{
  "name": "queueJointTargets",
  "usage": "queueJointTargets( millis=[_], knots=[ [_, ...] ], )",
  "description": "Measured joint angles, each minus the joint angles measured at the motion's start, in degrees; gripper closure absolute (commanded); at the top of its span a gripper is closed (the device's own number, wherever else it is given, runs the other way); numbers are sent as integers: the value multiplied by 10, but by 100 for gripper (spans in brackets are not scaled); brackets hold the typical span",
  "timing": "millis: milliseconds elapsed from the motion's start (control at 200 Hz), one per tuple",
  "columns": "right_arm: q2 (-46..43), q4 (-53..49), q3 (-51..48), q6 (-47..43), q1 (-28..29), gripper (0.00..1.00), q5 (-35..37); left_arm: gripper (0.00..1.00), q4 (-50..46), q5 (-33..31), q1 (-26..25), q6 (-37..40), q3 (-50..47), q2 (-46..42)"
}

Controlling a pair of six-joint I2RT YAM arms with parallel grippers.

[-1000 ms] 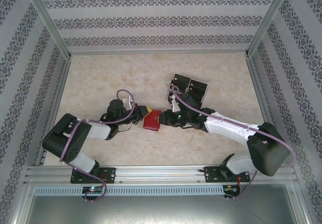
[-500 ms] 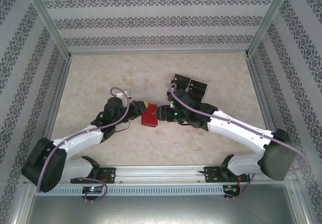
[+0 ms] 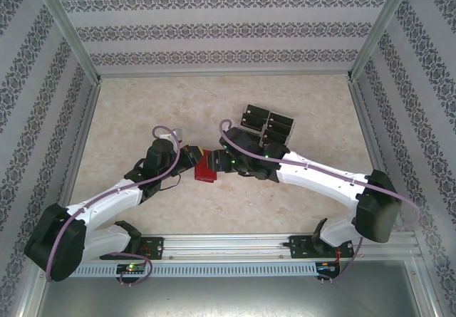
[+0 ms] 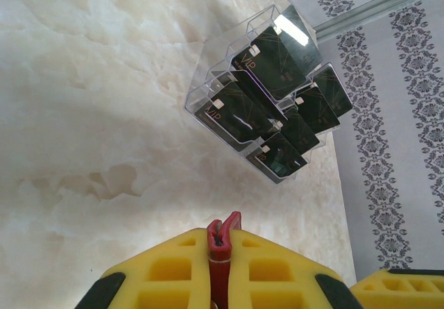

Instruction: Put the credit cards into the card holder

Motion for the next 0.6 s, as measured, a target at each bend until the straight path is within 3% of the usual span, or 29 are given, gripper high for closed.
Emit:
queueJointTargets(
  millis=[475, 605],
  knots=[
    [60, 21, 23, 0, 14, 41, 4, 100, -1, 0, 0, 0, 1, 0],
    [67, 24, 28, 0, 16, 46, 4, 100, -3, -4, 0, 0, 2, 0]
  ],
)
